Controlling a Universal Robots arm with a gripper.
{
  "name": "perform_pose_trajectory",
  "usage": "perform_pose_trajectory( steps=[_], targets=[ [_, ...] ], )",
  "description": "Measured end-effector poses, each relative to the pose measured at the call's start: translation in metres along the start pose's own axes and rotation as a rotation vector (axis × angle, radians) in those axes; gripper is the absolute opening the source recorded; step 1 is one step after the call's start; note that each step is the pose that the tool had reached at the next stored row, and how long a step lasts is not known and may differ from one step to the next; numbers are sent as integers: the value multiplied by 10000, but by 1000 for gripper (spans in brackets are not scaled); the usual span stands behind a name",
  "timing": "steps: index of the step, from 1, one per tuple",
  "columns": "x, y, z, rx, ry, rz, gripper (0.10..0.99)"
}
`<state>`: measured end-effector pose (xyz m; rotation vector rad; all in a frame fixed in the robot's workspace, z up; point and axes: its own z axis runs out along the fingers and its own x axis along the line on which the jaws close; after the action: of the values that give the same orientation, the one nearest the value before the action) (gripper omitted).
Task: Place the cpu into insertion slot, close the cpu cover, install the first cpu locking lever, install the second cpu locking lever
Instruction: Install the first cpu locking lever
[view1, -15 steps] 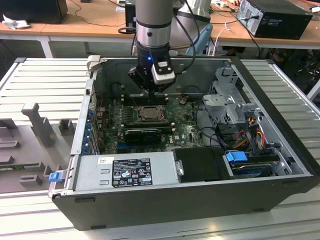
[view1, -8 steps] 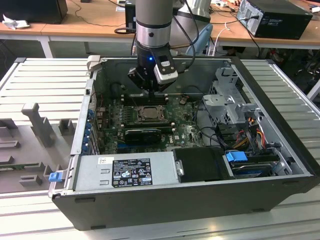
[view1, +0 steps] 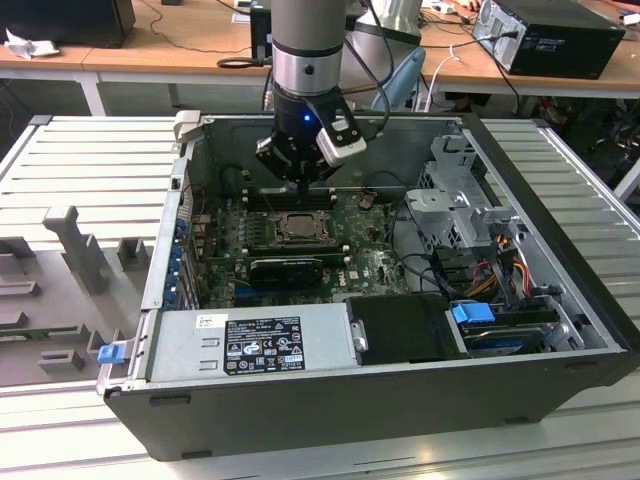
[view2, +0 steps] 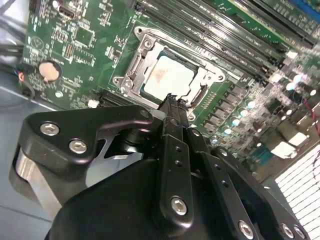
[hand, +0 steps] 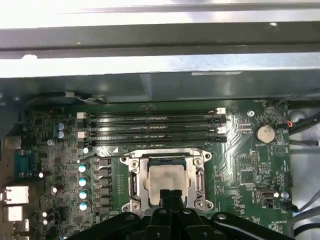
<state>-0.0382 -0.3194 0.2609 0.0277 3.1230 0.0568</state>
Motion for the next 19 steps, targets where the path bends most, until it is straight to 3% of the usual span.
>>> perform_pose_trajectory(
  steps=[12,17,19],
  targets=[
    [116,-2,-1,-23,5,-111,106],
    [233,-4,-4,-24,6,-110,106],
    [335,-6,-6,-26,5,-111,106]
  ],
)
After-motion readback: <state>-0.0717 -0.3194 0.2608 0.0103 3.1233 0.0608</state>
